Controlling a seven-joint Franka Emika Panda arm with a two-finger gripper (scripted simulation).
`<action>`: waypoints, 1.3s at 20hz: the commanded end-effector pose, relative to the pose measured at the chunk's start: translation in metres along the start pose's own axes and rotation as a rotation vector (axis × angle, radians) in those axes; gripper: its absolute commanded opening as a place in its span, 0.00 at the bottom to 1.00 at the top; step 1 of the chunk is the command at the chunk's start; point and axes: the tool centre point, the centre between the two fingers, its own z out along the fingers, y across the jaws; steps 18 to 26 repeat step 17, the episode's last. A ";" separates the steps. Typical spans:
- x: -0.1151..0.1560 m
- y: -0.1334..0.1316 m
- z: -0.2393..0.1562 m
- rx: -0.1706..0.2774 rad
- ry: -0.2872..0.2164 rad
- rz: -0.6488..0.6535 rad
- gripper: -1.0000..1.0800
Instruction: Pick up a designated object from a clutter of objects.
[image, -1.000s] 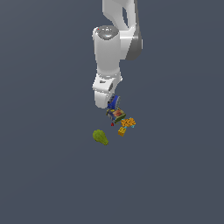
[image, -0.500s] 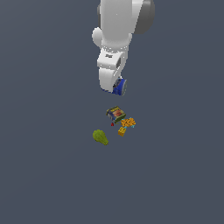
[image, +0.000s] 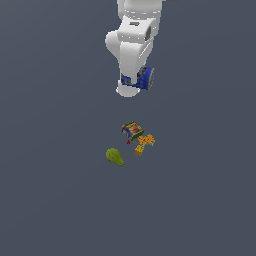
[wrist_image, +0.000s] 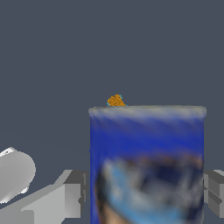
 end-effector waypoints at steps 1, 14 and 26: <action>0.004 -0.002 -0.018 -0.002 0.001 0.001 0.00; 0.012 -0.004 -0.050 -0.002 0.001 0.002 0.00; 0.012 -0.003 -0.048 -0.002 0.001 0.002 0.00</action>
